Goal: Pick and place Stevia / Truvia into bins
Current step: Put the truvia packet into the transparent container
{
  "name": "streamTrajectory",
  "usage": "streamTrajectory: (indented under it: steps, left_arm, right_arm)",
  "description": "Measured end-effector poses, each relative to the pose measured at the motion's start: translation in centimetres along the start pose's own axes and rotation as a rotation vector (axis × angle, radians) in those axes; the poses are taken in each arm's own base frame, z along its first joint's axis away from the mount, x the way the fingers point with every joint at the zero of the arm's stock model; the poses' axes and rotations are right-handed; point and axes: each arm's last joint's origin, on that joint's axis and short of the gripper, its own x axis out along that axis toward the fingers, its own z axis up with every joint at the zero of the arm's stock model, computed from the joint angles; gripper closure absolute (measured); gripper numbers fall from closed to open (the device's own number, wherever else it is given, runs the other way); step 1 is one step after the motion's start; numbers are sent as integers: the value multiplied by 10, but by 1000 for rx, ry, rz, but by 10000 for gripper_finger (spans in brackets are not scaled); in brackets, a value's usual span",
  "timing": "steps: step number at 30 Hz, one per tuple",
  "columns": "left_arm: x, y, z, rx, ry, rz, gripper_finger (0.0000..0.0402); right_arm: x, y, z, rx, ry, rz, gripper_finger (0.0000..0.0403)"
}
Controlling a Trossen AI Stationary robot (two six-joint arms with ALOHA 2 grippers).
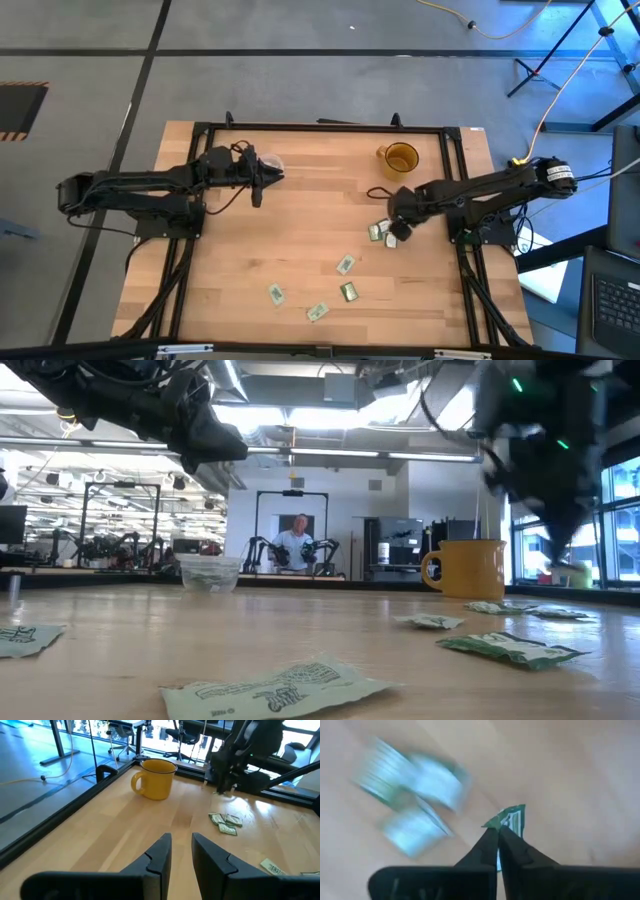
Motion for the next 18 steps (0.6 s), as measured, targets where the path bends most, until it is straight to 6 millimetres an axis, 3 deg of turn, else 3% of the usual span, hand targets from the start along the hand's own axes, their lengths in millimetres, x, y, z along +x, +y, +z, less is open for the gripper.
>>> streamTrajectory:
  steps: [4, 9, 13, 18]
  left_arm:
    - [3, -4, -2, -27, 17, -53, 331]
    - [17, -16, -3, 16, -12, -245, 330]
    - [34, -29, -5, 98, -89, -384, 316]
    - [57, -37, -9, 75, -111, -461, 278]
  right_arm:
    - [-25, 25, 29, -160, -258, 173, 397]
    - [-65, 56, 62, -437, -689, 461, 397]
    - [-90, 69, 72, -622, -976, 639, 396]
    - [-102, 76, 75, -790, -1145, 748, 396]
